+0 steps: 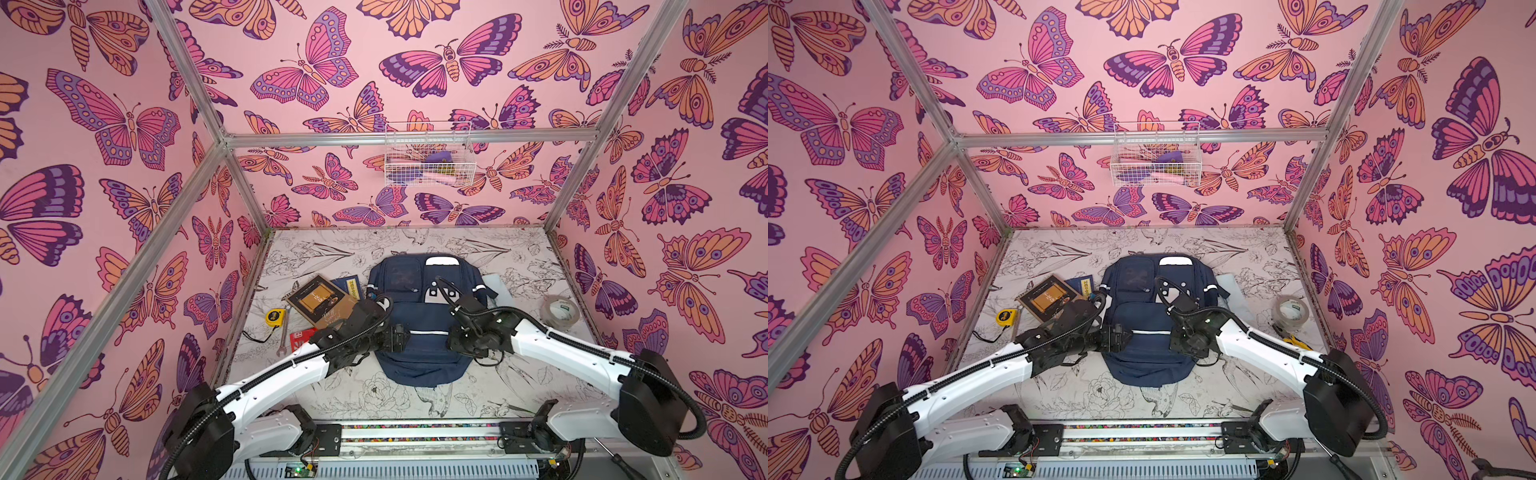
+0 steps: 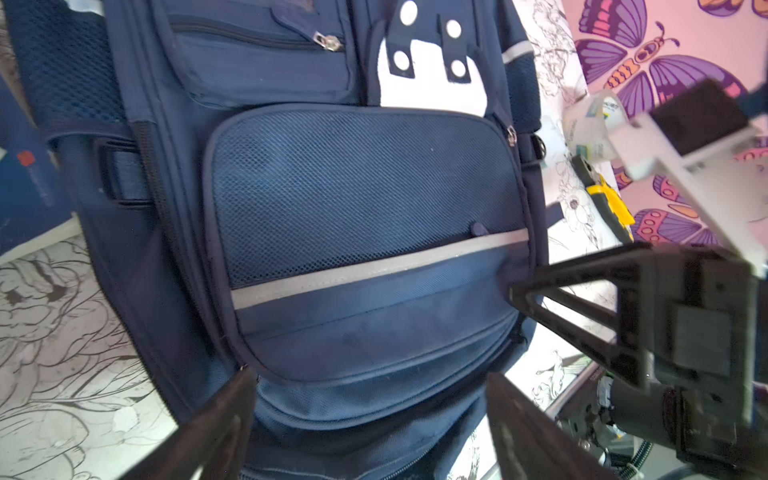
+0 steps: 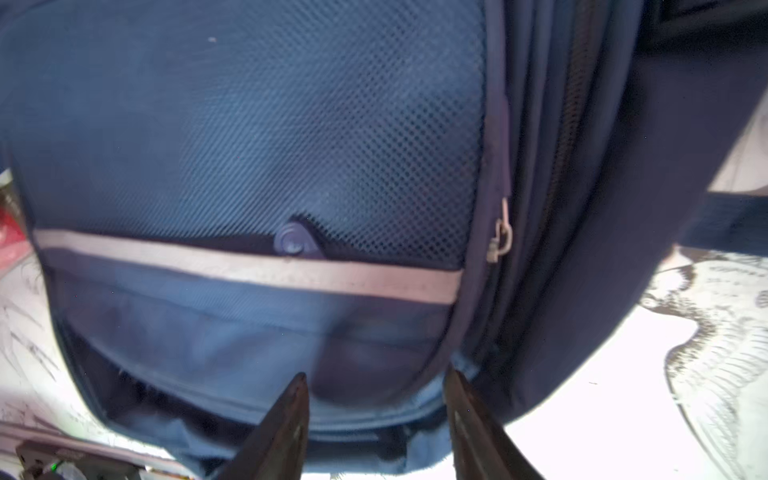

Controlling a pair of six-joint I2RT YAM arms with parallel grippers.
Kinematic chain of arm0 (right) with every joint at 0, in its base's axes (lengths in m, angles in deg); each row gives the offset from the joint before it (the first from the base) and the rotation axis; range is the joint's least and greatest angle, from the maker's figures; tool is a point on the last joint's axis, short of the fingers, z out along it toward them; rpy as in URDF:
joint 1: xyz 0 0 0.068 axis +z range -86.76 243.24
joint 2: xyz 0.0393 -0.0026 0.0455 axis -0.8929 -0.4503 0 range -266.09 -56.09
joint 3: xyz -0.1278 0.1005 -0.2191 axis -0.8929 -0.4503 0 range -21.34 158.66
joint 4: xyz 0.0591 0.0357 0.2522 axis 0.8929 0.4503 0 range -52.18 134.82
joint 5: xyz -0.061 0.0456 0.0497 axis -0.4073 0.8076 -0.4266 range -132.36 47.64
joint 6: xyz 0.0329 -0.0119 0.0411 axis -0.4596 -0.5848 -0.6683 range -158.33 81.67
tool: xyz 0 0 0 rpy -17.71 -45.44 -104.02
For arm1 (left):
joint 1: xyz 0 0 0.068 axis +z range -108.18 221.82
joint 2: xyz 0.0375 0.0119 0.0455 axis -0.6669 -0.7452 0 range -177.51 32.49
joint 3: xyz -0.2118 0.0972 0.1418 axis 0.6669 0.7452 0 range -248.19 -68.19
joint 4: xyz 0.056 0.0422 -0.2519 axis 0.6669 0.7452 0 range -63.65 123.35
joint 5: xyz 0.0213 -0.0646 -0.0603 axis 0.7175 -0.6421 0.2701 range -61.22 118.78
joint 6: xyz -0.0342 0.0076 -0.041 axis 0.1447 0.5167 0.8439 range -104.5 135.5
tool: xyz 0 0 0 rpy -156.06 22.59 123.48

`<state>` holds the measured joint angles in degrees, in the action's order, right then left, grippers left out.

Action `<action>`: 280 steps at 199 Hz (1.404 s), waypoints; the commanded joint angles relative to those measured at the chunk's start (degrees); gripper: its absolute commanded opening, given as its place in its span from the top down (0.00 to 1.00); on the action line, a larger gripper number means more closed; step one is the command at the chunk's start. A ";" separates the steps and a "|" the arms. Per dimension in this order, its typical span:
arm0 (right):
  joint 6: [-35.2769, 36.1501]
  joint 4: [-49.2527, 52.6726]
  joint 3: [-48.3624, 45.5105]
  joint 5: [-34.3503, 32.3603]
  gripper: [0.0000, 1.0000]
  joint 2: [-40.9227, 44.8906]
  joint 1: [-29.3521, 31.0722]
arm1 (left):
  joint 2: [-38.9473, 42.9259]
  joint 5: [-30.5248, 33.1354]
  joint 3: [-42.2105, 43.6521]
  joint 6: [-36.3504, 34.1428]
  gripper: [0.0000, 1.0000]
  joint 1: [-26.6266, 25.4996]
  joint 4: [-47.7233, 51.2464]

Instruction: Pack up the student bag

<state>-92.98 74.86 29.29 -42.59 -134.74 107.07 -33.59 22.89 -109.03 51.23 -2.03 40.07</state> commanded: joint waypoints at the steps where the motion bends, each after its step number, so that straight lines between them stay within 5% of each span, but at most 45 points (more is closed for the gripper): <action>1: -4.33 -1.52 0.27 0.99 0.51 -2.32 -0.95 | 0.71 -2.30 0.43 -3.14 0.01 0.00 0.52; 86: -1.35 -3.09 10.06 6.36 1.00 -1.77 -3.21 | -7.31 -1.84 -9.73 -17.22 0.02 -5.21 2.85; 162: -1.51 -4.95 16.80 11.66 1.00 -1.13 -4.37 | -15.36 6.15 -14.78 -28.28 0.06 -5.95 3.60; 228: -1.84 -5.68 15.07 11.70 1.00 0.42 -4.41 | -21.97 12.24 -16.84 -28.10 0.35 -6.14 -0.01; 248: -1.85 -5.80 14.33 11.66 1.00 0.99 -4.41 | -21.76 12.59 -17.23 -28.24 0.50 -6.15 -2.02; 280: -0.72 -4.38 14.90 10.55 1.00 1.78 -4.46 | -19.84 11.69 -17.02 -29.29 0.89 -6.15 -4.28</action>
<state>-95.30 71.75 42.82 -33.85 -136.10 102.13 -54.62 31.35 -125.36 22.16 -8.89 39.22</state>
